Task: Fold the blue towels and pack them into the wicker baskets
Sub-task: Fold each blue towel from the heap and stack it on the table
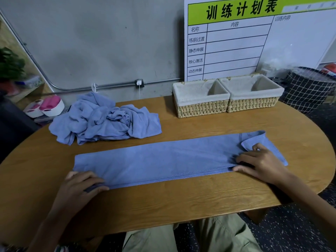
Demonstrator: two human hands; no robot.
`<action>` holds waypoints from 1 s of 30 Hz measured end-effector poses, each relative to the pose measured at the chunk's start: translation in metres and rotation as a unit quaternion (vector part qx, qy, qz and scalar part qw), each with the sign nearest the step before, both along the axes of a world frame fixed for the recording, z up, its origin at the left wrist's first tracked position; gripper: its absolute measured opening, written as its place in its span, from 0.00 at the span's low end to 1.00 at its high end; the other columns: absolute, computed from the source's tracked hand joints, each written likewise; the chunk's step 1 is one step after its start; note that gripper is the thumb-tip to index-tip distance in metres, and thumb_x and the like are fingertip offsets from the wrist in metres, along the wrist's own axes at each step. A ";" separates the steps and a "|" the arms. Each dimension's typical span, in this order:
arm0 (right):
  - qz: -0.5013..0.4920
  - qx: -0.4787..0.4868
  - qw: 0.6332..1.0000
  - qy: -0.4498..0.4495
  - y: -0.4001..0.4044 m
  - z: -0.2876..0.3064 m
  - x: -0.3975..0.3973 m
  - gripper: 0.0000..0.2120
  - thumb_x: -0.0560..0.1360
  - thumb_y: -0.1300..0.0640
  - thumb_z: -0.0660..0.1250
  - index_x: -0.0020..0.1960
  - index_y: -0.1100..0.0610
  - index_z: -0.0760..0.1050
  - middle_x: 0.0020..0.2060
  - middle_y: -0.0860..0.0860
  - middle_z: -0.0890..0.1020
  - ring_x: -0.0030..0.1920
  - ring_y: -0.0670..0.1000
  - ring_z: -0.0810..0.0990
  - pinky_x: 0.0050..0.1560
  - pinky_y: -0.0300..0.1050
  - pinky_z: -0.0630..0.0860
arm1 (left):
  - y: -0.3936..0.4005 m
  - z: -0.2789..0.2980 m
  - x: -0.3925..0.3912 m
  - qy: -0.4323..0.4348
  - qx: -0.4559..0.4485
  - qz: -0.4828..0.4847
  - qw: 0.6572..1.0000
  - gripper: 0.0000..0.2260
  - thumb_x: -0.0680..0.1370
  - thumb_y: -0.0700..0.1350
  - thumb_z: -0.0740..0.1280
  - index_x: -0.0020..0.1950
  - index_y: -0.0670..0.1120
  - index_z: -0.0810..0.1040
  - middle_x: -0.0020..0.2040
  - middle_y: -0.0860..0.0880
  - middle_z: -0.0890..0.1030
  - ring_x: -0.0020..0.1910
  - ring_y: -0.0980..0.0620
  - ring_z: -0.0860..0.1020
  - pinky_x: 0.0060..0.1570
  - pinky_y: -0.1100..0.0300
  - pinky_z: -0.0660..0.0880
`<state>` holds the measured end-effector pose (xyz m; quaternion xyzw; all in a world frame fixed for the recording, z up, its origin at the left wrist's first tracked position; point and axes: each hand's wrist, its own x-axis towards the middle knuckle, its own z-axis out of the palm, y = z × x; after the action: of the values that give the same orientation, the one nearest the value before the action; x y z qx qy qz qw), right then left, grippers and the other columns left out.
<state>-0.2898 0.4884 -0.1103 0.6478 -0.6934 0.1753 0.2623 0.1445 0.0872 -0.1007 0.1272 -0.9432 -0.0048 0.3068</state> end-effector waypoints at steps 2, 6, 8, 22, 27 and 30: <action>-0.007 0.002 1.000 -0.005 0.000 -0.001 0.001 0.22 0.79 0.36 0.62 0.44 0.54 0.81 0.36 0.45 0.81 0.32 0.54 0.74 0.42 0.50 0.70 | 0.001 0.000 0.000 0.007 -0.003 0.000 1.000 0.27 0.78 0.69 0.58 0.40 0.51 0.85 0.40 0.57 0.81 0.44 0.61 0.74 0.47 0.54 0.69; -0.029 -0.013 0.999 -0.018 0.000 0.002 0.003 0.22 0.80 0.38 0.60 0.42 0.53 0.81 0.34 0.44 0.81 0.30 0.52 0.76 0.41 0.47 0.67 | 0.010 0.004 0.001 0.035 -0.058 0.024 0.997 0.22 0.75 0.65 0.64 0.37 0.49 0.84 0.37 0.54 0.83 0.43 0.59 0.75 0.48 0.55 0.67; -0.046 -0.034 0.998 -0.034 0.002 0.004 0.004 0.25 0.82 0.39 0.56 0.41 0.53 0.82 0.33 0.45 0.82 0.29 0.52 0.77 0.40 0.48 0.66 | 0.011 0.004 0.003 0.053 -0.072 0.038 0.995 0.19 0.73 0.63 0.68 0.36 0.49 0.84 0.36 0.54 0.83 0.40 0.59 0.77 0.46 0.53 0.68; -0.160 -0.055 0.985 0.020 0.002 0.011 0.014 0.21 0.80 0.43 0.60 0.35 0.53 0.81 0.27 0.48 0.80 0.25 0.55 0.76 0.37 0.49 0.66 | 0.008 0.004 0.007 0.016 -0.024 0.111 0.993 0.23 0.75 0.69 0.62 0.35 0.52 0.82 0.35 0.57 0.81 0.35 0.54 0.79 0.49 0.53 0.68; -0.252 -0.075 0.961 0.080 0.003 0.016 0.022 0.24 0.80 0.45 0.63 0.28 0.53 0.72 0.24 0.51 0.77 0.24 0.55 0.76 0.36 0.49 0.63 | 0.015 0.009 0.007 0.009 -0.085 0.185 0.979 0.19 0.73 0.64 0.65 0.33 0.51 0.81 0.31 0.54 0.79 0.32 0.49 0.78 0.52 0.50 0.64; -0.320 -0.088 0.941 0.070 0.009 0.016 0.023 0.25 0.80 0.43 0.63 0.29 0.54 0.71 0.23 0.52 0.77 0.25 0.56 0.77 0.36 0.49 0.63 | 0.014 0.010 0.008 -0.019 -0.077 0.235 0.969 0.21 0.73 0.64 0.63 0.34 0.50 0.82 0.29 0.54 0.77 0.31 0.47 0.79 0.50 0.51 0.64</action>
<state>-0.2667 0.4971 -0.0943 0.3768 -0.8256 0.0969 0.4086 0.1524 0.1017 -0.0911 0.3216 -0.8898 0.1430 0.2905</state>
